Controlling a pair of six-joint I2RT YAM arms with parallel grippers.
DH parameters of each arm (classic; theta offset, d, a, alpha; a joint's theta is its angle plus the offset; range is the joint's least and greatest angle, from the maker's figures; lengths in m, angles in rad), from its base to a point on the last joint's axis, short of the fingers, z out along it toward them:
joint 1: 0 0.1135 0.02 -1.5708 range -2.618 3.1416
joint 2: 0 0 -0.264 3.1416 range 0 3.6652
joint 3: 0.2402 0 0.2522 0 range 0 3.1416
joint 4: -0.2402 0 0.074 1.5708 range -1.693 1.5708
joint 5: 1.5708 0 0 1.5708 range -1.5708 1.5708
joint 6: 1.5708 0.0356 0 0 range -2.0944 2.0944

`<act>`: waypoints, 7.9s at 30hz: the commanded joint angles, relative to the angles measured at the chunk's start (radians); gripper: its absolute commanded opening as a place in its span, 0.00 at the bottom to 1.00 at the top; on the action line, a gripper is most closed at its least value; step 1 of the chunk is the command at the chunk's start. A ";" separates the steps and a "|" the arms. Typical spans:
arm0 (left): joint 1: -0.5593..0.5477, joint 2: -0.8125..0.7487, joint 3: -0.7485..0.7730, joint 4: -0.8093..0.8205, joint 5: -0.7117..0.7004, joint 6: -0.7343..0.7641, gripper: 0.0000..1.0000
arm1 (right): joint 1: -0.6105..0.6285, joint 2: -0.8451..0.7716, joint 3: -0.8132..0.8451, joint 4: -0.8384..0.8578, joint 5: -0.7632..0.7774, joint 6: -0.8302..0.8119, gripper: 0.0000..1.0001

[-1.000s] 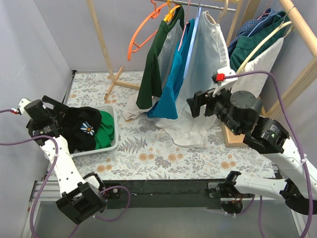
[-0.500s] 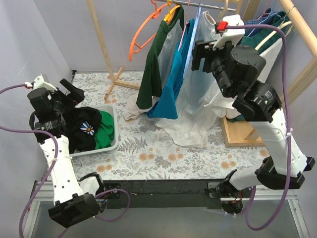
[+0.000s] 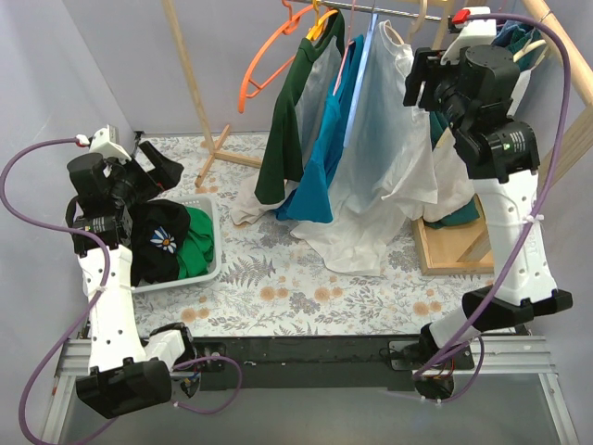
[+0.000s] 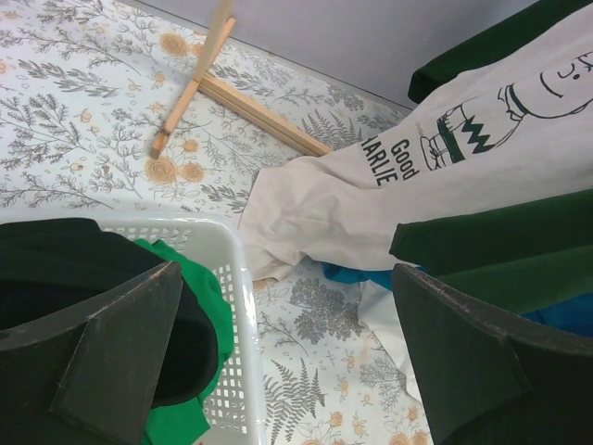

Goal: Remove the t-shirt from the hanger
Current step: Pick up the hanger from the clothesline, then remove the T-shirt from the hanger.

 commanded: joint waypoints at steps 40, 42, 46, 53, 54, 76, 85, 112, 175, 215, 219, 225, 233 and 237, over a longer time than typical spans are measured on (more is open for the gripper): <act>-0.008 -0.027 0.003 0.034 0.050 0.000 0.96 | -0.058 -0.053 0.056 0.097 -0.236 0.068 0.48; -0.009 -0.027 0.003 0.034 0.048 0.003 0.96 | -0.058 -0.016 0.092 0.018 -0.227 0.091 0.61; -0.009 -0.024 0.003 0.033 0.047 0.002 0.96 | -0.060 0.004 0.095 -0.033 -0.234 0.112 0.67; -0.015 -0.024 -0.004 0.033 0.036 0.005 0.96 | -0.060 0.038 0.092 -0.082 -0.239 0.138 0.50; -0.015 -0.023 -0.006 0.033 0.033 0.005 0.96 | -0.058 0.041 0.093 -0.086 -0.237 0.140 0.49; -0.023 -0.027 -0.003 0.030 0.025 0.011 0.96 | -0.058 -0.009 0.101 0.075 -0.182 0.148 0.01; -0.024 -0.032 0.006 0.027 0.033 0.008 0.96 | -0.058 -0.080 0.087 0.175 -0.125 0.112 0.01; -0.289 -0.172 -0.103 0.085 0.176 0.094 0.98 | -0.057 -0.735 -0.859 0.003 -0.449 0.017 0.01; -0.945 -0.136 -0.162 0.324 0.157 0.184 0.80 | 0.251 -0.737 -0.954 0.068 -1.107 -0.200 0.01; -0.946 -0.135 -0.230 0.143 0.219 0.250 0.01 | 0.251 -0.770 -0.914 0.054 -1.084 -0.191 0.01; -0.946 -0.144 -0.216 0.145 0.219 0.253 0.00 | 0.253 -0.761 -0.917 0.036 -1.075 -0.199 0.01; -0.946 -0.168 -0.219 0.143 0.223 0.256 0.00 | 0.253 -0.769 -0.942 0.058 -1.032 -0.196 0.39; -0.946 -0.146 -0.221 0.134 0.266 0.255 0.00 | 0.254 -0.683 -0.905 0.166 -1.087 -0.201 0.74; -0.946 -0.136 -0.218 0.149 0.275 0.247 0.00 | 0.254 -0.640 -0.947 0.273 -1.109 -0.190 0.75</act>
